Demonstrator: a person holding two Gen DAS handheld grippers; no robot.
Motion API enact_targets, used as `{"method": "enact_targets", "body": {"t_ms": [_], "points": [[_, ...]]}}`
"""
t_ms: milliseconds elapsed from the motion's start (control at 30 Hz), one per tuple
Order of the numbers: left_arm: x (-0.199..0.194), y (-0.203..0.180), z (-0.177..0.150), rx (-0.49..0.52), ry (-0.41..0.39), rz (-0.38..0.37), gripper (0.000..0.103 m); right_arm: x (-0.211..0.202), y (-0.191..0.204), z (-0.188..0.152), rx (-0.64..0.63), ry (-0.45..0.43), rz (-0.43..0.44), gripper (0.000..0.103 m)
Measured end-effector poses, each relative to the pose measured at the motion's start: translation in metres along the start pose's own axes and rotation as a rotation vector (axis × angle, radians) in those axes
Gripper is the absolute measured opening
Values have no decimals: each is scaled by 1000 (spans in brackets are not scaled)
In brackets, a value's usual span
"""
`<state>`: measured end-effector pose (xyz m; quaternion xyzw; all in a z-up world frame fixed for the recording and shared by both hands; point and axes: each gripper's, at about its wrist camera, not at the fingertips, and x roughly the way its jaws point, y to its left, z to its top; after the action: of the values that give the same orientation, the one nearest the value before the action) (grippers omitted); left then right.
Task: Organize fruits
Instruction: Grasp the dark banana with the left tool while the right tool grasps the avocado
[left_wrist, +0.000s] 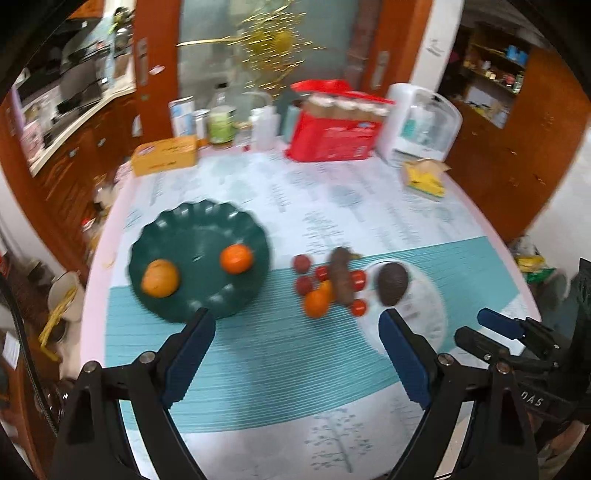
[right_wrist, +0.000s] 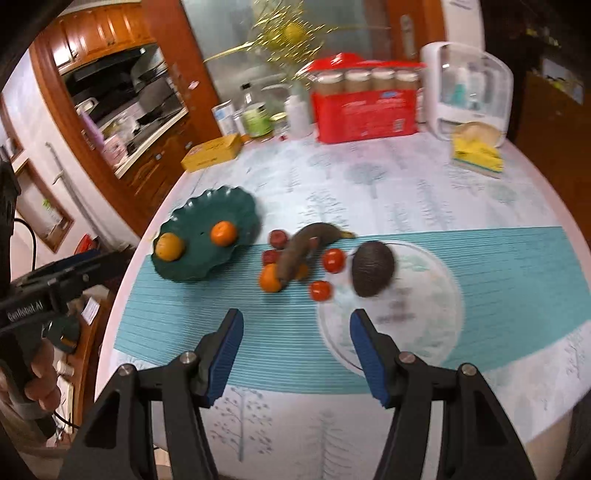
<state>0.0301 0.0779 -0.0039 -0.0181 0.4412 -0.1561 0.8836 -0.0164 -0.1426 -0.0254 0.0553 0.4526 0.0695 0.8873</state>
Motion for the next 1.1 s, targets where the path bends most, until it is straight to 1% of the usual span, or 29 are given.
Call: {"method": "enact_targets", "body": {"t_ms": [100, 200, 300, 433, 500, 600, 700, 867, 1000, 1100], "points": [[0, -23, 6, 43, -6, -17, 89, -15, -9, 0, 14, -34, -32, 61], [11, -43, 12, 97, 27, 0, 89, -27, -19, 4, 44, -84, -52, 61], [23, -55, 15, 110, 47, -1, 89, -30, -26, 8, 65, -108, -59, 61], [34, -64, 21, 101, 50, -15, 88, -27, -36, 13, 85, -113, -50, 61], [39, -68, 24, 107, 44, -2, 88, -24, -41, 15, 89, -112, -48, 61], [47, -76, 30, 137, 30, 38, 88, -18, -47, 20, 91, -104, -40, 61], [56, -81, 38, 160, 37, 38, 88, -11, -53, 26, 84, -99, -47, 61], [66, -82, 54, 111, 49, 9, 88, -7, -63, 39, 85, -120, -42, 61], [78, -76, 65, 68, 89, -25, 88, -8, -72, 50, 104, -155, -28, 61], [90, -72, 71, 60, 110, -5, 88, -5, -80, 57, 113, -166, -32, 61]]}}
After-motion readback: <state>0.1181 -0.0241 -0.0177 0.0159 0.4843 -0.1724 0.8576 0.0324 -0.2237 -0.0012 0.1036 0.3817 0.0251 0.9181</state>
